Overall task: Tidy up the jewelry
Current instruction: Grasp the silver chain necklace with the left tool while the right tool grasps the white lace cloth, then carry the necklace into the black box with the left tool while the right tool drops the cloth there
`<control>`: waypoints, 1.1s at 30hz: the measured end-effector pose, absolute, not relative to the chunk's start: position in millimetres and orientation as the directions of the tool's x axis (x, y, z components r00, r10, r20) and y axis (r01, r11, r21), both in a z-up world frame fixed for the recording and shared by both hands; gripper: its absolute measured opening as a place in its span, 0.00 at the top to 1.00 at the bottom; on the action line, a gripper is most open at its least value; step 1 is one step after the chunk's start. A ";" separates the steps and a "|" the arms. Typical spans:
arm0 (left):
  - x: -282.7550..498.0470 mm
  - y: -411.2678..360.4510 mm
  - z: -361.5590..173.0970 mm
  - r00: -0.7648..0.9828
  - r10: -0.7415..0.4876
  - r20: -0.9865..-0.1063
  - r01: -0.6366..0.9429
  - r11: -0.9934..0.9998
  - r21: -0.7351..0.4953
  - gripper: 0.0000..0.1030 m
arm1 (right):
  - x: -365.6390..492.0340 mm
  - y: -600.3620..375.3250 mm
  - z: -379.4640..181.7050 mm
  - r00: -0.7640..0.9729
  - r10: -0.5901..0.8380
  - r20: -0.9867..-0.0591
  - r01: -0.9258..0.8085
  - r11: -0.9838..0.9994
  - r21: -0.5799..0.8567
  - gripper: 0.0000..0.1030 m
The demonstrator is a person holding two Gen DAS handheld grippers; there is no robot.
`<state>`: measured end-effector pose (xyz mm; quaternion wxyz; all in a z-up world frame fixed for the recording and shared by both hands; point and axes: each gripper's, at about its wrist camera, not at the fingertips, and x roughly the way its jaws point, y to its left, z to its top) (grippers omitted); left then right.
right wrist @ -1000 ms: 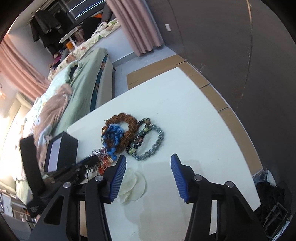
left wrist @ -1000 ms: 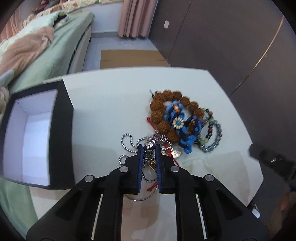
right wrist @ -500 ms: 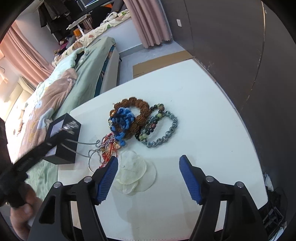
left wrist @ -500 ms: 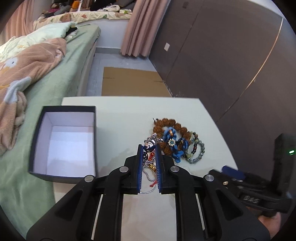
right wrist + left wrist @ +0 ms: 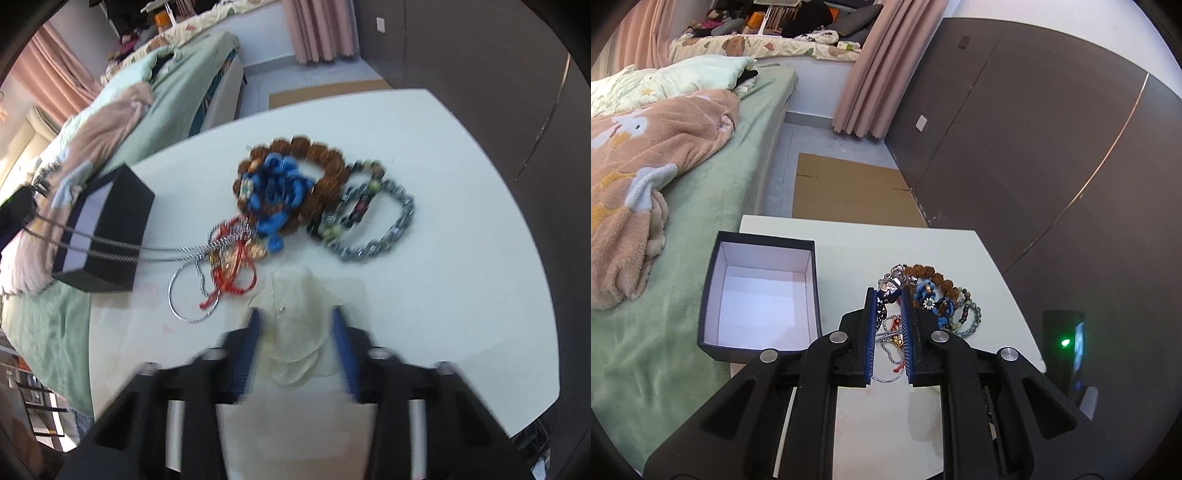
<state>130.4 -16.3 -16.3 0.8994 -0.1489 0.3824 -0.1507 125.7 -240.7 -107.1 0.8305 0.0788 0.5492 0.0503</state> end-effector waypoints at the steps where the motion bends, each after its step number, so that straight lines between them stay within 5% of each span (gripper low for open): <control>1: 129.3 -14.5 -14.5 0.664 -0.389 -0.639 0.159 0.908 -0.388 0.87 | 124.8 -240.5 -106.4 0.398 0.173 -0.901 0.005 0.982 0.191 0.96; 21: 114.7 5.2 87.7 0.782 -0.345 -0.518 0.196 0.927 -0.320 0.87 | 135.6 -242.3 16.3 0.636 0.308 -0.708 -0.113 0.944 0.309 0.97; 33: 104.0 14.5 178.6 0.866 -0.230 -0.444 0.166 0.970 -0.180 0.87 | 122.3 -231.0 17.0 0.635 0.460 -0.621 -0.224 0.878 0.422 0.97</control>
